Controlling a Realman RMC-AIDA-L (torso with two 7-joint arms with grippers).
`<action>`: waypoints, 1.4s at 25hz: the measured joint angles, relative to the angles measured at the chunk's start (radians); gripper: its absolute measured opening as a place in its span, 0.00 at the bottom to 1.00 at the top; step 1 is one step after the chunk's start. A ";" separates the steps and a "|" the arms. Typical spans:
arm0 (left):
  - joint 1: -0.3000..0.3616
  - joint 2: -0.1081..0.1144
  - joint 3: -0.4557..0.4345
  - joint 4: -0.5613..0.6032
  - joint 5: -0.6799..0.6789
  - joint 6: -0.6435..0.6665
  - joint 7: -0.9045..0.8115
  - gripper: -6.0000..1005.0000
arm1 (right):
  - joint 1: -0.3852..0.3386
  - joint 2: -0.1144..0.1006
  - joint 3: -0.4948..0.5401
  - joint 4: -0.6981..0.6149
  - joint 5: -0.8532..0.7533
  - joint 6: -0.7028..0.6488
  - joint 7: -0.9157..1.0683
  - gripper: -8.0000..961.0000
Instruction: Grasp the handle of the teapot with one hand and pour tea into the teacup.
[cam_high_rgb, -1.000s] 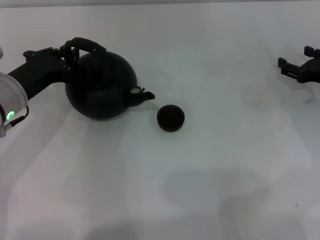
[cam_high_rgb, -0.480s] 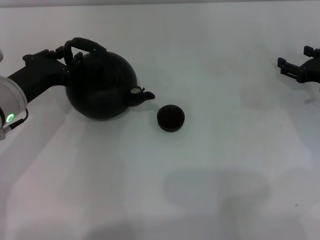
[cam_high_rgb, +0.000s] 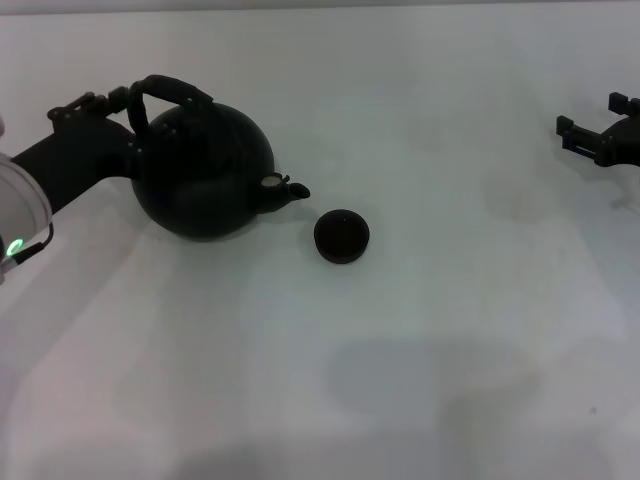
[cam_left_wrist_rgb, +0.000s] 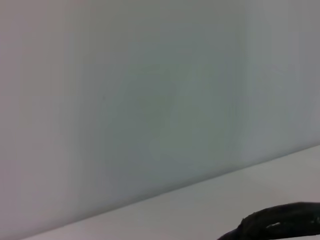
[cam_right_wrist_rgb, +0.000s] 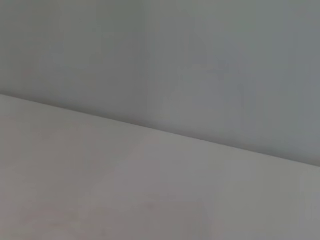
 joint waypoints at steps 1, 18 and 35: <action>0.012 0.000 0.002 0.009 -0.012 0.002 0.020 0.56 | 0.000 0.000 0.000 0.000 0.000 0.000 0.000 0.89; 0.245 -0.003 -0.049 0.057 -0.301 0.238 0.399 0.86 | -0.019 -0.009 0.001 -0.013 0.000 0.006 0.011 0.89; 0.060 0.003 -0.628 -0.743 -0.627 0.864 0.707 0.86 | -0.224 0.003 0.014 -0.251 0.156 0.301 -0.110 0.89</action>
